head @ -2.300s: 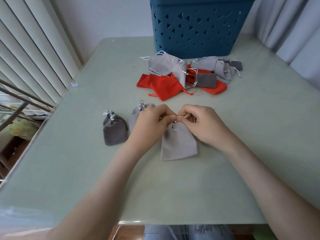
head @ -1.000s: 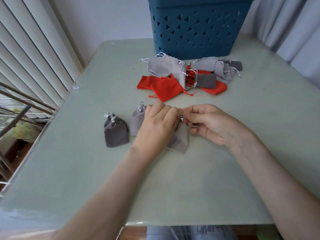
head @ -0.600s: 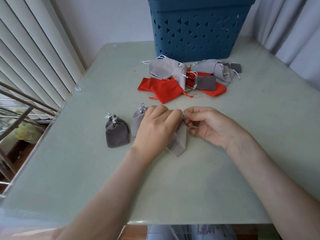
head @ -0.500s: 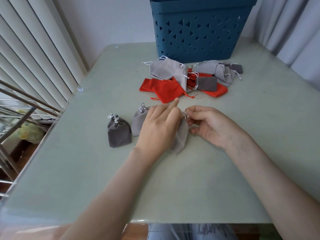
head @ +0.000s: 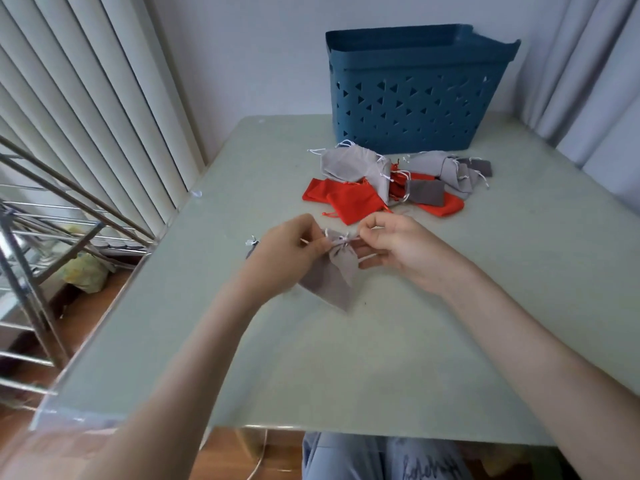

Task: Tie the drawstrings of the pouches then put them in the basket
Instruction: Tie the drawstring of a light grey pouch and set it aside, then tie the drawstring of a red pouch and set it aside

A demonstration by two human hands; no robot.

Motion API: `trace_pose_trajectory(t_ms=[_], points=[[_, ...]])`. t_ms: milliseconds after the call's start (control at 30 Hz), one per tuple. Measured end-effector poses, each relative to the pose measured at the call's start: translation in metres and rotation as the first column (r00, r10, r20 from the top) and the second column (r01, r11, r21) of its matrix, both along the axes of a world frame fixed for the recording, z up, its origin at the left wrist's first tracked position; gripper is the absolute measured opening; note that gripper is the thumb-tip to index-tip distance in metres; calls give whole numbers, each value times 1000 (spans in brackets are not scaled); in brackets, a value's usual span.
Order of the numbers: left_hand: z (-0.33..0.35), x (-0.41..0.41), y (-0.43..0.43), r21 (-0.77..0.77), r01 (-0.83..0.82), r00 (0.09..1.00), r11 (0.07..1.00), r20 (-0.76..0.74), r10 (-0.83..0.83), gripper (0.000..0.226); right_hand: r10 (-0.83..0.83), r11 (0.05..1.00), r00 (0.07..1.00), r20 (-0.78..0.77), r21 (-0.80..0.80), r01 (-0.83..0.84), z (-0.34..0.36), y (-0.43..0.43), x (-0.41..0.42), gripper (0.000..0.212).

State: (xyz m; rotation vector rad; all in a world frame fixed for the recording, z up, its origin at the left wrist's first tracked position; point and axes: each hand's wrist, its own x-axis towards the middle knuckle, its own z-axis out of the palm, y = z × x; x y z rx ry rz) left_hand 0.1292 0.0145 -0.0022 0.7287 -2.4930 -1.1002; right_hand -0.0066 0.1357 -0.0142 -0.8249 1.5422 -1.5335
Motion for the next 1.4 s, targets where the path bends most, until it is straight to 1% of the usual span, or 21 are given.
trace_pose_trajectory(t_ms=[100, 233, 300, 333, 433, 533, 600, 633, 700, 767, 800, 867, 967, 1000, 1067, 1133, 1167, 1200, 1267, 1367, 1400], points=[[-17, 1, -7, -193, -128, 988, 973, 66, 143, 13, 12, 997, 986, -169, 72, 1, -4, -17, 8, 18], [-38, 2, -9, -415, -84, 953, 906, 232, 195, 29, 41, 991, 963, -268, 136, -4, -15, -33, 13, 10], [-42, 1, -4, -579, -35, 927, 815, 285, 242, 34, 42, 986, 929, -367, 166, 21, -21, -38, 8, 8], [-44, 0, -2, -656, -34, 920, 754, 275, 281, 37, 29, 984, 913, -406, 172, 46, -24, -40, 3, 9], [-48, -7, 0, -695, -60, 929, 717, 223, 294, 59, -81, 971, 877, -474, 161, 177, -32, -45, -13, 14], [-57, -17, -5, -735, 41, 966, 676, 203, 162, 64, -217, 936, 801, -558, 114, 334, -38, -49, -31, 22], [-57, -25, -9, -723, 122, 966, 680, 243, 86, 53, -260, 905, 706, -659, 88, 416, -40, -50, -46, 32], [-56, -28, -13, -705, 138, 953, 695, 285, 100, 49, -249, 897, 640, -727, 76, 435, -41, -50, -53, 40], [-54, -36, -20, -692, 109, 929, 713, 327, 175, 46, -150, 895, 522, -840, 110, 433, -44, -54, -62, 57], [-52, -44, -24, -692, 68, 915, 718, 331, 232, 44, -12, 873, 460, -888, 215, 437, -48, -59, -64, 69], [-50, -47, -24, -678, 60, 910, 733, 340, 240, 44, 43, 858, 440, -897, 259, 444, -51, -62, -64, 69], [-49, -50, -22, -640, 50, 924, 767, 321, 208, 47, 78, 839, 364, -928, 258, 478, -55, -68, -63, 59], [-40, -53, -14, -526, 25, 974, 850, 205, 99, 59, 28, 850, 195, -980, 126, 512, -58, -72, -65, 32], [-37, -52, -11, -491, 11, 985, 871, 154, 75, 59, 24, 859, 158, -987, 101, 502, -59, -73, -66, 25], [-31, -51, -6, -434, -38, 996, 900, 53, 68, 55, 42, 873, 121, -992, 95, 478, -60, -73, -68, 17], [-28, -50, -3, -433, -61, 997, 899, 10, 73, 51, 60, 896, 123, -991, 108, 430, -60, -71, -71, 11], [-28, -49, -2, -453, -47, 998, 890, 16, 61, 52, 64, 906, 140, -988, 117, 407, -58, -68, -72, 15], [-28, -49, -2, -461, -17, 998, 887, 39, 40, 54, 93, 907, 157, -983, 149, 393, -56, -67, -72, 24], [-31, -49, -3, -445, 33, 997, 895, 71, -2, 48, 158, 894, 118, -980, 193, 405, -51, -67, -72, 35], [-38, -45, -3, -423, 22, 1000, 906, 4, -22, 38, 137, 920, -58, -989, 105, 377, -47, -69, -63, 19], [-37, -42, -2, -403, 4, 999, 915, -28, -17, 37, 127, 933, -92, -988, 88, 350, -46, -68, -59, 24]])
